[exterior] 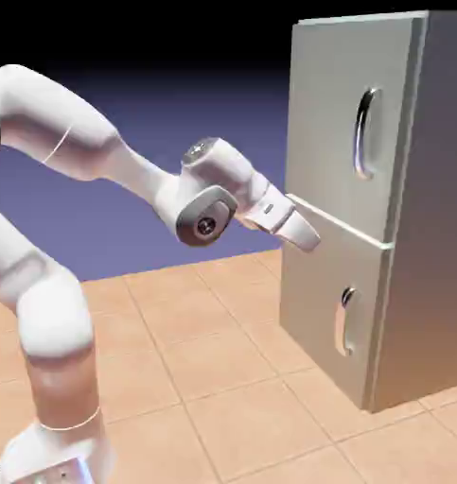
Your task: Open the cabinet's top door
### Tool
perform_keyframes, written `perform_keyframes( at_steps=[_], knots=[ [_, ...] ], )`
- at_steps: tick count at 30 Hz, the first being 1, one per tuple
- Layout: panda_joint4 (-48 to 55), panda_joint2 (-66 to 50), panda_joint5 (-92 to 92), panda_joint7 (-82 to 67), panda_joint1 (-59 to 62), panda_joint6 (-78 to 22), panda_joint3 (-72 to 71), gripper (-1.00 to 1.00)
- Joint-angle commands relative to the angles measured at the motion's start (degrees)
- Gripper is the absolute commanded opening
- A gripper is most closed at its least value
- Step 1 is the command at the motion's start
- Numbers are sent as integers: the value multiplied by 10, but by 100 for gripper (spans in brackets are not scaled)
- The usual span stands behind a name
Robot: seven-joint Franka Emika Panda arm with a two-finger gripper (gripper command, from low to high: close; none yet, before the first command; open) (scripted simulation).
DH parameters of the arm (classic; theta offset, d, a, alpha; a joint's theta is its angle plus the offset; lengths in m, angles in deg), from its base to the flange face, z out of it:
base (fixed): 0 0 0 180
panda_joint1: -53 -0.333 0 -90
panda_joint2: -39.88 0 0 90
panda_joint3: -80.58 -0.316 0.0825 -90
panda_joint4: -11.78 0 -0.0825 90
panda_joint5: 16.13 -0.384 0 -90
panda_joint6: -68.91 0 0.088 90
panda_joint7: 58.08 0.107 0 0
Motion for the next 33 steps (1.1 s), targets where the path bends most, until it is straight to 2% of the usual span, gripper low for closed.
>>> perform_keyframes(
  at_steps=[1,33],
  knots=[
    [5,2,25,20,-8,-1,8,0],
    [166,69,822,670,-250,-29,252,0]
  ],
)
